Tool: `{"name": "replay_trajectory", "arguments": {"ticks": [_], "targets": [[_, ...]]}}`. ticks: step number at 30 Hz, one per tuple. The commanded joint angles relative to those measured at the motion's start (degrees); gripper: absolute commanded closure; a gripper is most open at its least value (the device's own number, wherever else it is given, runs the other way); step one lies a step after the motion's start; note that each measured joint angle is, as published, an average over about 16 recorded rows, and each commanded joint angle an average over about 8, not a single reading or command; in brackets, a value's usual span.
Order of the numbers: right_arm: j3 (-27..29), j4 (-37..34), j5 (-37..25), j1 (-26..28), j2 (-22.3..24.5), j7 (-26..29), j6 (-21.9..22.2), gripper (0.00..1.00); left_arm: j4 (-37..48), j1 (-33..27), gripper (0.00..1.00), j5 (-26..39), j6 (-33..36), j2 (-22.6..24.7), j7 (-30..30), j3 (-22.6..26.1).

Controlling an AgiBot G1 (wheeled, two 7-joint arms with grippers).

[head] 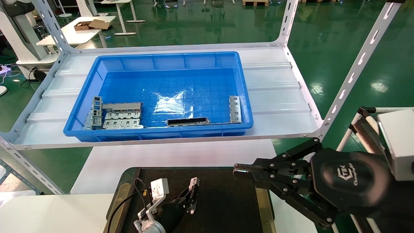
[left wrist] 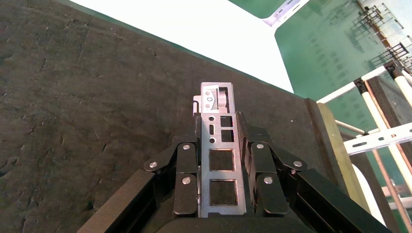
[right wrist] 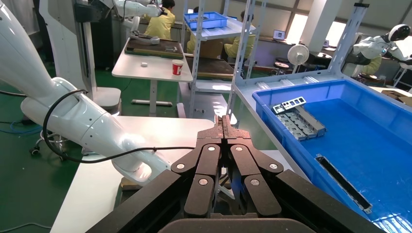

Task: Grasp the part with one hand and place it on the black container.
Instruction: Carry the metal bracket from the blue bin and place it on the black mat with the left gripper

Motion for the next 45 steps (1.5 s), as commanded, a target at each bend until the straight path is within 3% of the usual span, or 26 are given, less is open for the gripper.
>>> {"name": "replay_trajectory", "arguments": {"ticks": [1,10,12,13,18,20,21,34,45], "targets": [[0.0,0.0,0.0,0.0,0.0,0.0,0.0,1.00,0.7,0.1,1.00,0.5,0.5,0.5,0.6,-1.0],[0.0,0.0,0.0,0.0,0.0,0.0,0.0,1.00,2.9,0.5,1.00,1.0,2.0,1.3,2.8,-3.4],[0.0,0.0,0.0,0.0,0.0,0.0,0.0,0.97,3.2,0.5,0.91,0.9,2.1,1.4,3.1,-3.6],[0.0,0.0,0.0,0.0,0.0,0.0,0.0,0.91,3.4,0.5,0.79,0.8,2.2,1.4,3.2,-3.7],[0.0,0.0,0.0,0.0,0.0,0.0,0.0,0.29,3.9,0.5,0.17,0.3,2.7,1.5,3.8,-3.9],[0.0,0.0,0.0,0.0,0.0,0.0,0.0,0.07,4.1,0.5,0.01,0.1,2.9,1.5,4.0,-3.9],[0.0,0.0,0.0,0.0,0.0,0.0,0.0,0.00,4.1,0.4,0.00,0.0,3.1,1.5,4.1,-3.9],[0.0,0.0,0.0,0.0,0.0,0.0,0.0,0.00,3.7,-0.6,0.00,-0.9,6.3,0.6,6.8,-3.8],[-0.1,0.0,0.0,0.0,0.0,0.0,0.0,0.00,-1.4,0.1,0.00,-0.2,21.9,-7.6,13.7,-6.2]]}}
